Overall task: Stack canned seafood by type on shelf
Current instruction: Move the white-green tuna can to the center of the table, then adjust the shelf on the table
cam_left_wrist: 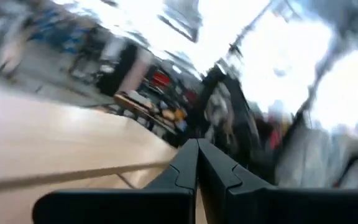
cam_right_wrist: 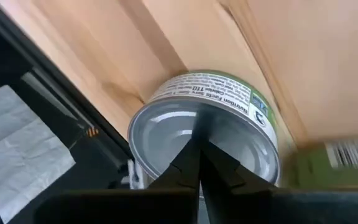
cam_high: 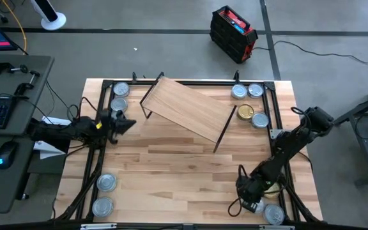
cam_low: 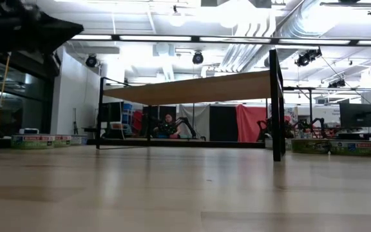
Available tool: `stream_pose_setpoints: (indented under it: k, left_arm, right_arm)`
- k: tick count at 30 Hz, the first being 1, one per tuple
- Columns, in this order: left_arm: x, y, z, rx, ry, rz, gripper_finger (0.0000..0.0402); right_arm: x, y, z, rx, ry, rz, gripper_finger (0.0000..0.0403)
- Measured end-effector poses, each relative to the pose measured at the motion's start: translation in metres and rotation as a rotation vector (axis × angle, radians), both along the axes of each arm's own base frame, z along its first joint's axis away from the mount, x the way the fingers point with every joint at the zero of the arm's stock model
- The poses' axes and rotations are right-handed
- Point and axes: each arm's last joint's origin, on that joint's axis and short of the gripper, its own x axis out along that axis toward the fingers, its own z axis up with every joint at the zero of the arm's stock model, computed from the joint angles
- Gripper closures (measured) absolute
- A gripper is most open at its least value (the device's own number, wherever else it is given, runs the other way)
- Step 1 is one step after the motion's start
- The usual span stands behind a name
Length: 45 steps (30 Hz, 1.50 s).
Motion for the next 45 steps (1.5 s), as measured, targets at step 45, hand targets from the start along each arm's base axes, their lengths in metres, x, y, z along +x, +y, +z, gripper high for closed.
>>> stream_pose_setpoints:
  k: [45]
  left_arm:
    - [0.14,-0.065,0.054,0.32,0.642,-0.368,0.0401]
  right_arm:
    - [0.126,-0.046,0.064,-0.364,-0.629,0.51,0.0403]
